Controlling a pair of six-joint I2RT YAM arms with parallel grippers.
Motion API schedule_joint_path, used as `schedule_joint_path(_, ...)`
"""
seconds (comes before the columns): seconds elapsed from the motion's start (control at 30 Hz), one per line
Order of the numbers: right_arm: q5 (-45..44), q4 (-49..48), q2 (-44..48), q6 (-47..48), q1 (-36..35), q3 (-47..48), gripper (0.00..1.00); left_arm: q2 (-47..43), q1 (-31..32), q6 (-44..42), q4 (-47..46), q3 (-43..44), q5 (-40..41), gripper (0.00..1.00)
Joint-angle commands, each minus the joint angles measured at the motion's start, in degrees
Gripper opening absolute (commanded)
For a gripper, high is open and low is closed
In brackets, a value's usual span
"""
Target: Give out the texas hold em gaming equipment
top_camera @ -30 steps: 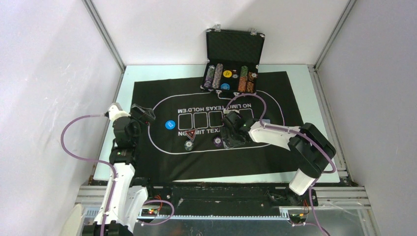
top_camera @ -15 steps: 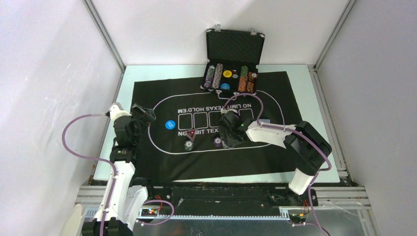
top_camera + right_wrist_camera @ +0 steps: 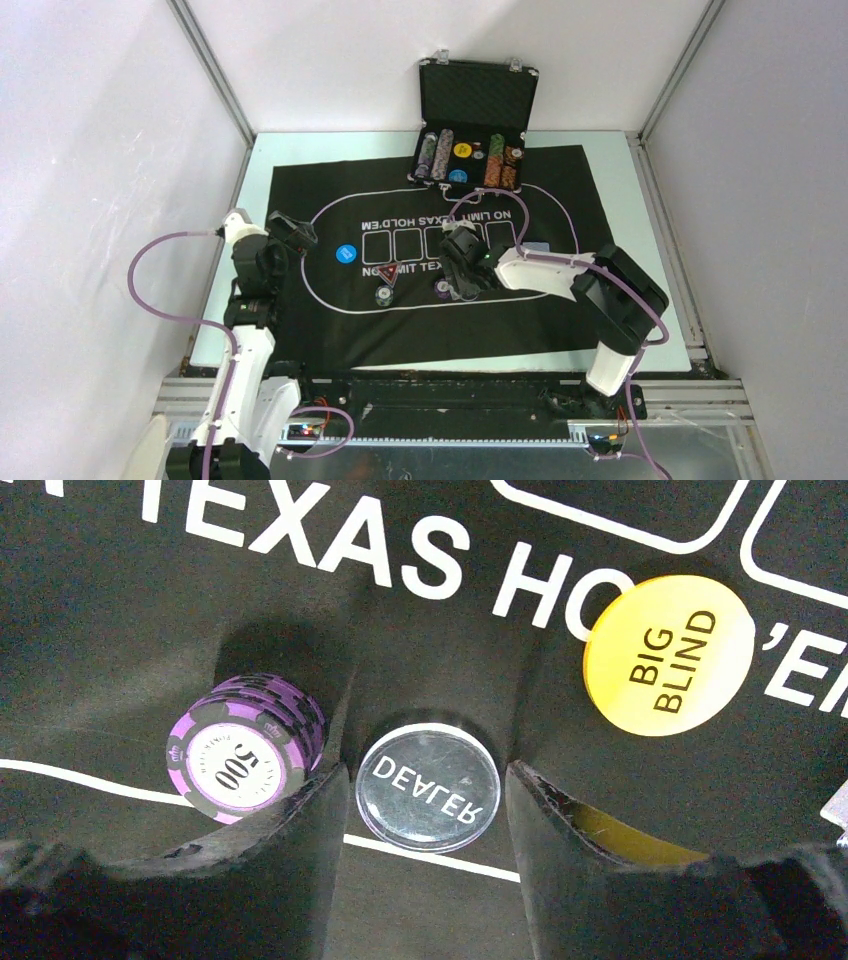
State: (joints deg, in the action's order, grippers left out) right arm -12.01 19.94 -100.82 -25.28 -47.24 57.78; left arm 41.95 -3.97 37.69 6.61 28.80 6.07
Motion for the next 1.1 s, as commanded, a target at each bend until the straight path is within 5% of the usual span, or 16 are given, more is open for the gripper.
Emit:
schedule_joint_path(0.0, -3.58, 1.67, -2.23, -0.07, -0.80, 0.35, 0.59, -0.05, 0.24, 0.81, -0.79, 1.09, 1.19, 0.98)
schedule_joint_path(0.73, -9.62, 1.51, 14.28, -4.05, 1.69, -3.24, 0.25, 0.71, 0.19, 1.19, -1.04, 1.12, 0.32, 0.98)
schedule_joint_path(0.9, -10.26, 1.16, 21.04, -4.87, 9.97, -4.88, 0.25, 1.30, 0.19, 1.16, -0.99, 1.35, 0.24, 0.98)
schedule_joint_path(1.07, -10.77, 1.14, 25.34, -6.77, 25.98, -6.71, 0.25, 1.85, 0.26, 1.16, -0.94, 1.60, -0.25, 0.98)
